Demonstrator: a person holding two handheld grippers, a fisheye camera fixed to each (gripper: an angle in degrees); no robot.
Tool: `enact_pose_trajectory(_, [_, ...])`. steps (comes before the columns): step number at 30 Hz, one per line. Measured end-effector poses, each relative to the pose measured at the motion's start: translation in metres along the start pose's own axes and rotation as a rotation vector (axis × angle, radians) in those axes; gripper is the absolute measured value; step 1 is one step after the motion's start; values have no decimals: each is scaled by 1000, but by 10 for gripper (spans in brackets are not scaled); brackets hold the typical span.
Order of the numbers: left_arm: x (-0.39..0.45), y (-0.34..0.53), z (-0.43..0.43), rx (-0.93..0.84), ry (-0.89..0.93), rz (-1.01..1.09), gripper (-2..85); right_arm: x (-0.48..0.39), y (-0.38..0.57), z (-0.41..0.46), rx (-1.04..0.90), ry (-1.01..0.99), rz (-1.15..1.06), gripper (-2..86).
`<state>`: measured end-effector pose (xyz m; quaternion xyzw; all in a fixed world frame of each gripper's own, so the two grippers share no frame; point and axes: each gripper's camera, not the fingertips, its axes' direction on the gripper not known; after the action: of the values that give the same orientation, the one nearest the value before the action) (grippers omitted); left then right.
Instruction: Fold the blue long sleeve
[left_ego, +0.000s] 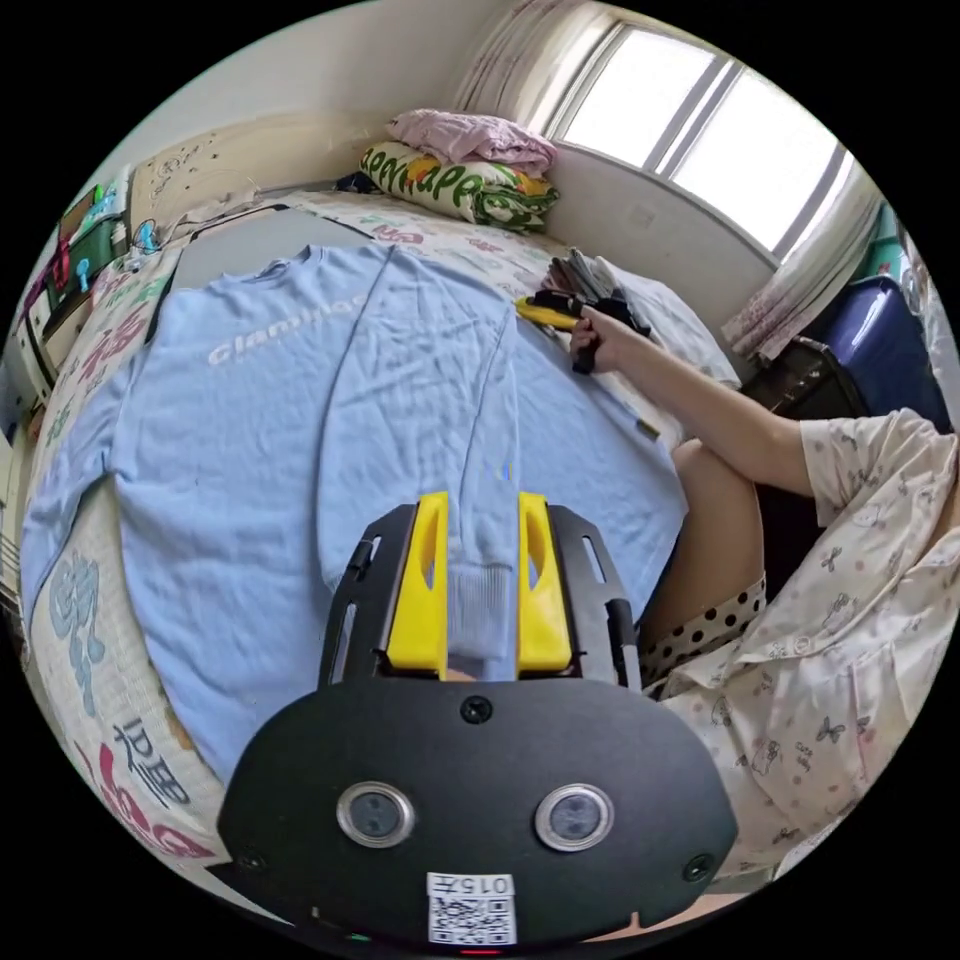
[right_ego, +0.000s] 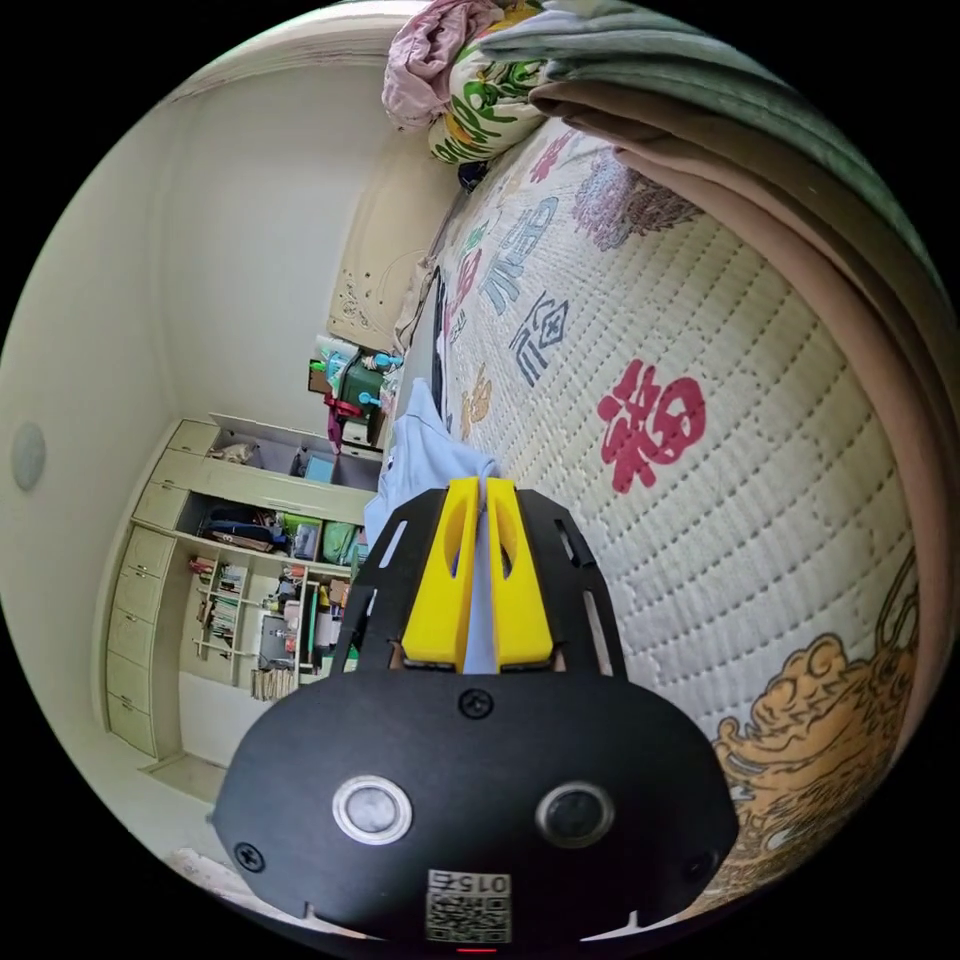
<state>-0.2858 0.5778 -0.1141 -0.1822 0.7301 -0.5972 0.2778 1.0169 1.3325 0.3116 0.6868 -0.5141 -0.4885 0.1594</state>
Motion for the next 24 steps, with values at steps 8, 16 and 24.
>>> enact_pose_trajectory(8, [45,0,-16,-22,-237,27,75,24,20,-3,-5,28,11,-2])
enact_pose_trajectory(16, [61,-19,-40,-36,-248,40,94,45,28,9,-80,-109,-2,89])
enact_pose_trajectory(24, [64,-40,-57,-56,-245,58,91,66,51,48,-92,-99,-59,87])
